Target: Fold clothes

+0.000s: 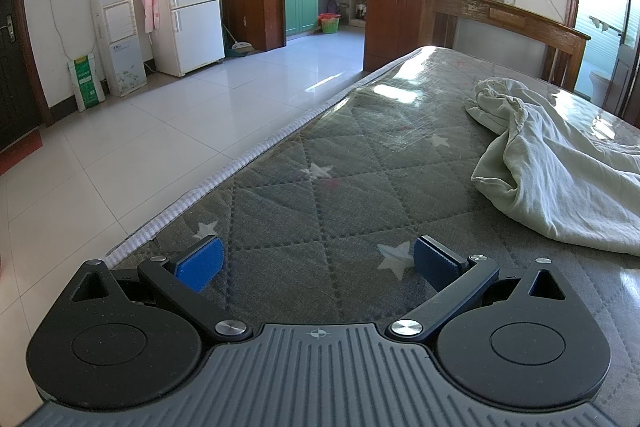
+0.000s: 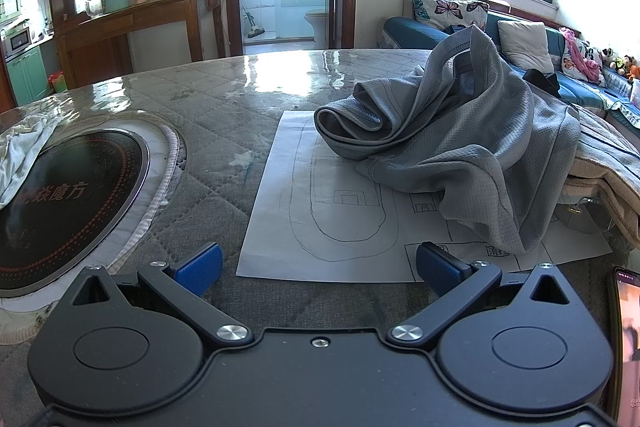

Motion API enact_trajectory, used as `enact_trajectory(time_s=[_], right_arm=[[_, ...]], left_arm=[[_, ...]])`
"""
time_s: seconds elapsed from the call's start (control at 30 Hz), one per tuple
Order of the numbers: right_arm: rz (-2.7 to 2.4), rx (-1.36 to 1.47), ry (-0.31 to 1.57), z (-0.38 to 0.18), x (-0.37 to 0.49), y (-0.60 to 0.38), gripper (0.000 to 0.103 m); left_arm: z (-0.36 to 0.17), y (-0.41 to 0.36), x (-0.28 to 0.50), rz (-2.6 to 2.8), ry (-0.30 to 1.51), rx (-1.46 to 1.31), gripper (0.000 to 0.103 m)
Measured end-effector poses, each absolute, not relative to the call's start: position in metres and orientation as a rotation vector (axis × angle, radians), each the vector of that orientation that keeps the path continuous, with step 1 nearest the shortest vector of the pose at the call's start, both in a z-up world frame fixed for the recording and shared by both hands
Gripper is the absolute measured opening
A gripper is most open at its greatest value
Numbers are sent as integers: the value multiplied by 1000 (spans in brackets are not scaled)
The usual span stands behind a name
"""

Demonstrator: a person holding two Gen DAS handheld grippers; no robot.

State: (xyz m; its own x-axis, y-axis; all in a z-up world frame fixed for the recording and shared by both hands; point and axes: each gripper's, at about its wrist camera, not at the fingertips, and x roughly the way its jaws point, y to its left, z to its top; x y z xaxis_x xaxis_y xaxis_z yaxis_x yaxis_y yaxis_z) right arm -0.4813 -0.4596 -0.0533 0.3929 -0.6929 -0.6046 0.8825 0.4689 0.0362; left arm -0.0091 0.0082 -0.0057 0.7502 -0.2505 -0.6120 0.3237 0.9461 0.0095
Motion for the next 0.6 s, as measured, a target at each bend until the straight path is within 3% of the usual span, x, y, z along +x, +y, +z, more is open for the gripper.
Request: enact_trajectory(time_s=[0.6], right_arm=[[-1031, 382, 565, -53, -482, -460, 103]], left_arm=[[-5, 13, -11, -232, 629, 117, 102]])
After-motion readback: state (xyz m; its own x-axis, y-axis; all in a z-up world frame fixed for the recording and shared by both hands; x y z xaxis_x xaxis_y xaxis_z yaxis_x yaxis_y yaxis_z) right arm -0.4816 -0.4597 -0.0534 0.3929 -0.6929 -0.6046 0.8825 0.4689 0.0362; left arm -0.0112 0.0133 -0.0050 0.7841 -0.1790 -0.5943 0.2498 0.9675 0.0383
